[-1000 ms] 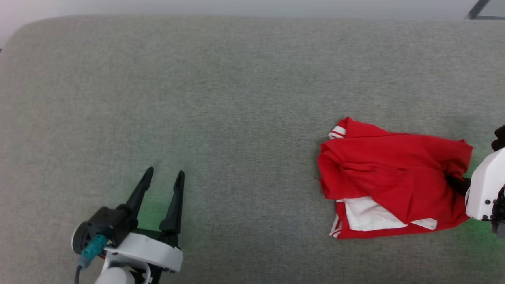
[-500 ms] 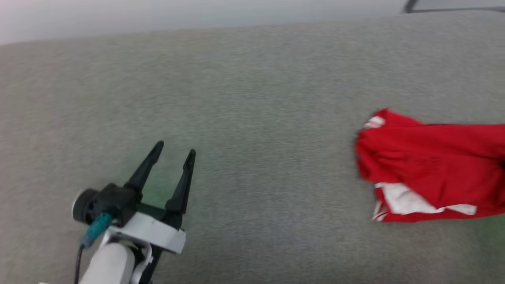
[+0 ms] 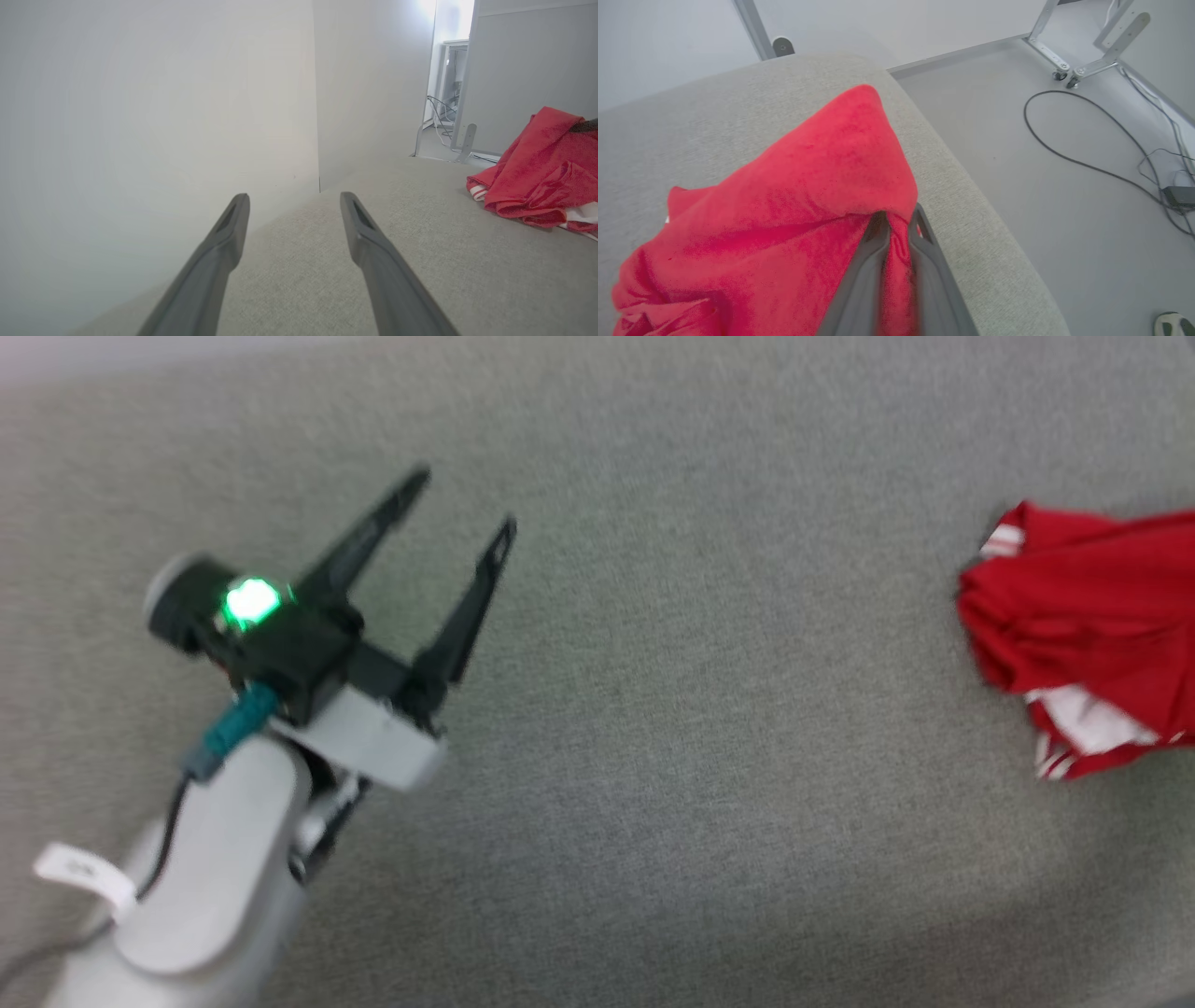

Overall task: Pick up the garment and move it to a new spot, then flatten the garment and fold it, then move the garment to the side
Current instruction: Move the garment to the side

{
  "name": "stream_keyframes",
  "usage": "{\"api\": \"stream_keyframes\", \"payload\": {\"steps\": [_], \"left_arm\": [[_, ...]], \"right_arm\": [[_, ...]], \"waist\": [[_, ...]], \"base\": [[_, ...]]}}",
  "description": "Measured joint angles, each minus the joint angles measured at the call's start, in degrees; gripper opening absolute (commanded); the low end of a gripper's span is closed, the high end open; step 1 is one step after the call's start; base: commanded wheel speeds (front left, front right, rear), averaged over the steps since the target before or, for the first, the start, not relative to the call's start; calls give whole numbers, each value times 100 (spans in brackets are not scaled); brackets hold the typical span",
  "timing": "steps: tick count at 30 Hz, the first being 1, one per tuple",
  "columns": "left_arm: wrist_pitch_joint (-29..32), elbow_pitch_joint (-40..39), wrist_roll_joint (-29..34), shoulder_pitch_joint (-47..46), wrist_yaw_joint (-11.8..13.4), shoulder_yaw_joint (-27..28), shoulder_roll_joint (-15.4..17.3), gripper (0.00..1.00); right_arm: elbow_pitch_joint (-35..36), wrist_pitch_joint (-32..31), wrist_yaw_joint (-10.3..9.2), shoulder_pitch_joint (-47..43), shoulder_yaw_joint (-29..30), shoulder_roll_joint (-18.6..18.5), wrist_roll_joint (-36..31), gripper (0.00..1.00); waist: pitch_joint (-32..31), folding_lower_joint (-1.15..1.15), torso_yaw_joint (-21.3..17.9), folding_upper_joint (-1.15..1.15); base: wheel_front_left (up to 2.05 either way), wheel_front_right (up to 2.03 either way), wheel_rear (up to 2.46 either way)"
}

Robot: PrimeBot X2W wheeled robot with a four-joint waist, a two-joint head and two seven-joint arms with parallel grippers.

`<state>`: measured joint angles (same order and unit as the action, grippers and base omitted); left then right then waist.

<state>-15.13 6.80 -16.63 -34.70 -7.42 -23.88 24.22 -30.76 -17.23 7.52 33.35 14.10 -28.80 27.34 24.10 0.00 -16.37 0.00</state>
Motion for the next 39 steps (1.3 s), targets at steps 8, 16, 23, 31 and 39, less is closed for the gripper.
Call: {"api": "stream_keyframes", "payload": {"steps": [8, 16, 23, 31, 39], "left_arm": [[-1, -79, 222, -1046, 0, -267, 260, 100], [-1, -115, 264, -1810, 0, -700, 359, 100], [-1, -174, 335, -2135, 0, -910, 501, 100], [0, -64, 308, -2254, 5, -973, 559, 100], [0, 63, 81, -1725, 198, -701, 336, 100]], "right_arm": [[-1215, 972, 0, 1162, 301, -66, -1057, 0], [-2434, 1757, 0, 2018, 498, 52, -1991, 0], [-3298, 2062, 0, 2405, 747, 80, -2939, 0], [-3756, 2390, 0, 2644, 1059, 259, -3533, 27], [-3939, 2748, 0, 2832, 633, 345, -3795, 100]], "waist": [[629, 0, -144, 0], [1140, 0, -234, 0], [1451, 0, -233, 0], [1554, 0, -152, 0], [1171, 0, -117, 0]], "base": [[0, 0, 0], [0, 0, 0], [0, 0, 0], [0, 0, 0], [0, 0, 0]]}}
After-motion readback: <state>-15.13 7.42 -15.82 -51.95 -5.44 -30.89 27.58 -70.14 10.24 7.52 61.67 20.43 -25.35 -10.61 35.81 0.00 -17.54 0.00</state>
